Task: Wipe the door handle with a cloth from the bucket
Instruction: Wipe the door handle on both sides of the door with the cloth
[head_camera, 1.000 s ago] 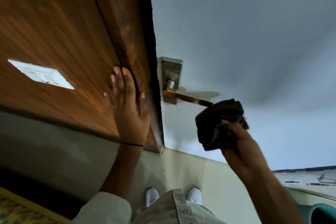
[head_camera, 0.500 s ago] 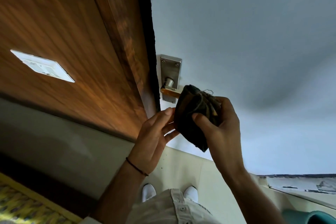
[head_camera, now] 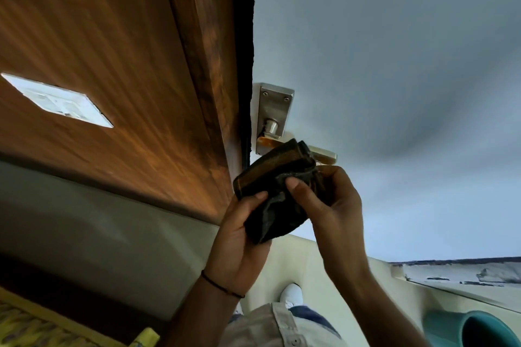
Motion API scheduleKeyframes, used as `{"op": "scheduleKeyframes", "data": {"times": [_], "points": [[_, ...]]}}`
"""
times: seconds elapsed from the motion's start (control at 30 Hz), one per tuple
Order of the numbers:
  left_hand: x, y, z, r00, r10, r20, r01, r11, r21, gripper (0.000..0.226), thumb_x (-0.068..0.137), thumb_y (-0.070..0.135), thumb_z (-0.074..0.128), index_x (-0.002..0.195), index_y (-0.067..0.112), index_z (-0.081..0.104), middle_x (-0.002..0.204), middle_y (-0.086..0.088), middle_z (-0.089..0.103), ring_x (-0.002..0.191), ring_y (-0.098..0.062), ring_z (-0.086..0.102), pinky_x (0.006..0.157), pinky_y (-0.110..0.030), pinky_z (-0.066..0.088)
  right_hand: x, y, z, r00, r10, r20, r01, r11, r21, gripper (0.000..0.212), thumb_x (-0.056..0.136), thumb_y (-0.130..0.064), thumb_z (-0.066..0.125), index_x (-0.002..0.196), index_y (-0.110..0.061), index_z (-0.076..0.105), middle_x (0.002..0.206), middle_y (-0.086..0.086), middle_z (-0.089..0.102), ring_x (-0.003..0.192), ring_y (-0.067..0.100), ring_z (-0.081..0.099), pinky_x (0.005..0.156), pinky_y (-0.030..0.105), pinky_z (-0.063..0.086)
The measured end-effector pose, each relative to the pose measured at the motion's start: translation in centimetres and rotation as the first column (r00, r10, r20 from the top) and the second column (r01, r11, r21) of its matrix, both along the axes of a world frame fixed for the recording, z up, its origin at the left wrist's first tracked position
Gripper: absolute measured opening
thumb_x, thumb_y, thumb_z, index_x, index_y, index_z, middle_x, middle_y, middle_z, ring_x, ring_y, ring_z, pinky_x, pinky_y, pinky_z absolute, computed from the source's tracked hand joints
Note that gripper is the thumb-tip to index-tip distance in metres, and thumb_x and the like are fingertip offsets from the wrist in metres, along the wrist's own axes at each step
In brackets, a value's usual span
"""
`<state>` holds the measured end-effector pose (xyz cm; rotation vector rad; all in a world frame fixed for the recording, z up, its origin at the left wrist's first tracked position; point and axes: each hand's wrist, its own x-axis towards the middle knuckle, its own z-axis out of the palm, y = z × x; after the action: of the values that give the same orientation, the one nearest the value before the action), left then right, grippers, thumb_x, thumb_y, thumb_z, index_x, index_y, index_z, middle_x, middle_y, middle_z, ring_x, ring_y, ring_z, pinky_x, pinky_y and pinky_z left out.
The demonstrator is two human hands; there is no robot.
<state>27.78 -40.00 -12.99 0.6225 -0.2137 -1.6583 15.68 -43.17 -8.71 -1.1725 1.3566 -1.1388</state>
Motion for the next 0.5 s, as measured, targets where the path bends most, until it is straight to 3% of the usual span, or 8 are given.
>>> {"op": "scheduleKeyframes", "data": {"times": [0.07, 0.13, 0.2, 0.27, 0.33, 0.43, 0.5], "points": [[0.8, 0.1, -0.2, 0.987, 0.068, 0.148, -0.073, 0.997, 0.032, 0.053, 0.088, 0.013, 0.063, 0.139, 0.003, 0.050, 0.138, -0.019, 0.057, 0.129, -0.032, 0.055, 0.108, -0.044, 0.046, -1.3, -0.2, 0.0, 0.981, -0.065, -0.181, 0.043, 0.991, -0.123, 0.017, 0.089, -0.023, 0.074, 0.099, -0.017, 0.062, 0.086, -0.002, 0.069, 0.079, 0.015, 0.065, 0.068, 0.028, 0.054], [1.6, 0.0, 0.0, 0.899, 0.132, 0.418, -0.177, 0.981, 0.073, 0.036, 0.091, 0.005, 0.057, 0.127, 0.003, 0.060, 0.123, -0.015, 0.068, 0.114, -0.028, 0.065, 0.091, -0.036, 0.058, -3.1, -0.8, 0.5, 0.918, -0.171, -0.356, 0.053, 0.946, -0.318, 0.018, 0.093, -0.028, 0.070, 0.102, -0.016, 0.060, 0.093, -0.003, 0.067, 0.081, 0.011, 0.062, 0.070, 0.016, 0.047], [1.7, 0.0, 0.0, 0.800, 0.156, 0.579, -0.279, 0.951, 0.130, 0.027, 0.091, 0.000, 0.057, 0.116, 0.004, 0.067, 0.108, -0.013, 0.073, 0.100, -0.027, 0.070, 0.071, -0.026, 0.060, -4.7, -1.9, 0.9, 0.846, -0.190, -0.498, -0.053, 0.899, -0.434, 0.021, 0.096, -0.026, 0.064, 0.112, -0.014, 0.060, 0.106, -0.001, 0.065, 0.091, 0.009, 0.061, 0.078, 0.014, 0.046], [1.1, -0.1, 0.1, 0.746, 0.177, 0.642, -0.357, 0.920, 0.162, 0.022, 0.090, 0.000, 0.059, 0.107, 0.006, 0.072, 0.100, -0.013, 0.074, 0.091, -0.026, 0.070, 0.061, -0.023, 0.058, -5.4, -3.8, 0.4, 0.743, -0.102, -0.662, -0.252, 0.873, -0.418, 0.025, 0.100, -0.022, 0.059, 0.122, -0.012, 0.060, 0.117, 0.003, 0.064, 0.103, 0.017, 0.060, 0.086, 0.023, 0.047], [0.2, -0.4, 0.3, 0.710, 0.205, 0.674, -0.409, 0.899, 0.157, 0.020, 0.091, 0.004, 0.060, 0.105, 0.009, 0.073, 0.099, -0.012, 0.075, 0.088, -0.026, 0.069, 0.063, -0.027, 0.057, -5.5, -5.6, -0.6, 0.631, 0.009, -0.776, -0.417, 0.847, -0.329, 0.026, 0.103, -0.020, 0.053, 0.125, -0.012, 0.061, 0.116, 0.005, 0.067, 0.101, 0.024, 0.062, 0.084, 0.032, 0.049], [-1.6, -1.3, 0.6, 0.663, 0.280, 0.695, -0.499, 0.857, 0.131, 0.022, 0.094, 0.007, 0.056, 0.107, 0.012, 0.073, 0.100, -0.005, 0.076, 0.091, -0.019, 0.072, 0.068, -0.025, 0.057, -6.0, -7.8, -1.5, 0.597, 0.130, -0.792, -0.546, 0.789, -0.282, 0.018, 0.102, -0.015, 0.053, 0.112, -0.010, 0.067, 0.089, 0.006, 0.068, 0.073, 0.028, 0.062, 0.065, 0.036, 0.051], [-2.9, -2.2, 0.8, 0.648, 0.351, 0.676, -0.576, 0.807, 0.133, 0.024, 0.096, 0.004, 0.051, 0.104, 0.011, 0.072, 0.091, -0.003, 0.077, 0.080, -0.014, 0.075, 0.059, -0.020, 0.057, -6.7, -8.9, -1.2, 0.601, 0.208, -0.772, -0.604, 0.751, -0.268, 0.017, 0.101, -0.016, 0.054, 0.102, -0.011, 0.070, 0.073, 0.002, 0.063, 0.061, 0.023, 0.057, 0.056, 0.031, 0.044]]}}
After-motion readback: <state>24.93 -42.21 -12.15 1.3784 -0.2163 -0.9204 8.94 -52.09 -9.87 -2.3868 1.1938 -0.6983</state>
